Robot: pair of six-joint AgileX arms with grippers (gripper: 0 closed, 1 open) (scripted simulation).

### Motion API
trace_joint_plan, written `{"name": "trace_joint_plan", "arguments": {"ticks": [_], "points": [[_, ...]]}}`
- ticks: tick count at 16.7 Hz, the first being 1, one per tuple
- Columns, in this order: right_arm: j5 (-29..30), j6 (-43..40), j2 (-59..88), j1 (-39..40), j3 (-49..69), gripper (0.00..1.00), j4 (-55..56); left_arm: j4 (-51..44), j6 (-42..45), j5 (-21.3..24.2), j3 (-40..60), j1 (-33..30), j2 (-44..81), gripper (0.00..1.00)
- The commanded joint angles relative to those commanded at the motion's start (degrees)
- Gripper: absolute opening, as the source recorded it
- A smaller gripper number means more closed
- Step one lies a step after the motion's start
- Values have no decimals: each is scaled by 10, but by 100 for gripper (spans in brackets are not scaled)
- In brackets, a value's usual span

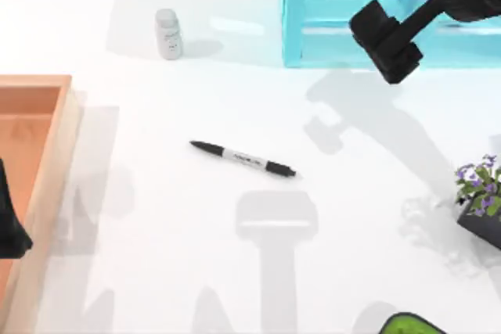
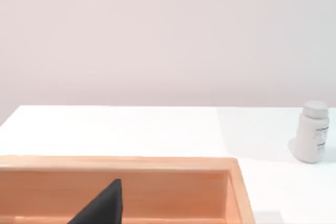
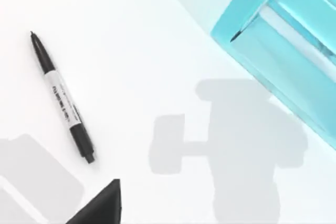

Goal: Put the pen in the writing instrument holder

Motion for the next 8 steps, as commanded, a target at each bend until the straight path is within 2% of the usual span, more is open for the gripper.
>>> {"name": "trace_joint_plan", "arguments": {"ticks": [8], "points": [[50,-63,417,109,396,100,-227,0,0,0,0,0,0,100]]}}
